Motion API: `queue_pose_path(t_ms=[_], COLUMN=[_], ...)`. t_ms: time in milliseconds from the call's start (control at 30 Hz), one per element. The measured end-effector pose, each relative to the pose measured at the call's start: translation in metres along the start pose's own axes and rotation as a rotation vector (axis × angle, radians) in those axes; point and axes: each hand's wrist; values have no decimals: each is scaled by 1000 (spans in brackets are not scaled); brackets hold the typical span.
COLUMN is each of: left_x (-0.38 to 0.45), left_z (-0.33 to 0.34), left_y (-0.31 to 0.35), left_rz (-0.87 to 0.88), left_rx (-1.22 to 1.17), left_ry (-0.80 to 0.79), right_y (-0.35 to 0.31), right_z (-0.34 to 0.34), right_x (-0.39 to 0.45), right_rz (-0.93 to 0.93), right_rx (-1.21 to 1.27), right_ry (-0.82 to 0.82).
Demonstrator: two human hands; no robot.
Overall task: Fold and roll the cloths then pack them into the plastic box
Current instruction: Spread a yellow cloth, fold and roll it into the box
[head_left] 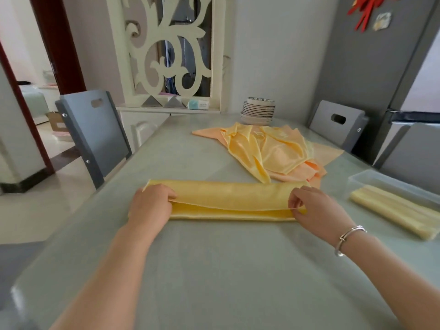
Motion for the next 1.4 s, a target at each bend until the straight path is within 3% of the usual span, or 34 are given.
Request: queue_pose_path(t_ms=[267,433,500,600,733,1067,1267,1400], left_x=[-4,-3,-3,-13,-21,-22,-22,-21], left_z=[-9,-11,-4,11,19,25,26,28], left_y=[6,17,22,38,54,56,54,53], left_rz=[-16,-65,21,262,463,458,461,439], left_rx=[94,-12,-146,-305,-287,-266,-292,-326], left_ry=[-52,-17,18,-84,-237,-255,-265,-272], right_y=[9,10,10,11,11,12,24,40], right_z=[-4,-3,-3,-1,0,2,3,8], right_x=[-4,-4,-3,-4,-4,-5,0,1], right_rz=[54,66,76,81,106,128,335,501], right_rx=[151,163,164,160,162,233,301,190], right_ry=[-79,-120,-114,-100,-86,-72,72,-91])
Point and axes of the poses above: each hand's wrist, its own x-axis towards the middle knuckle, its own z-axis out of the palm, y = z × x, and after that the axes turned 5 degrees about -x, right-handed
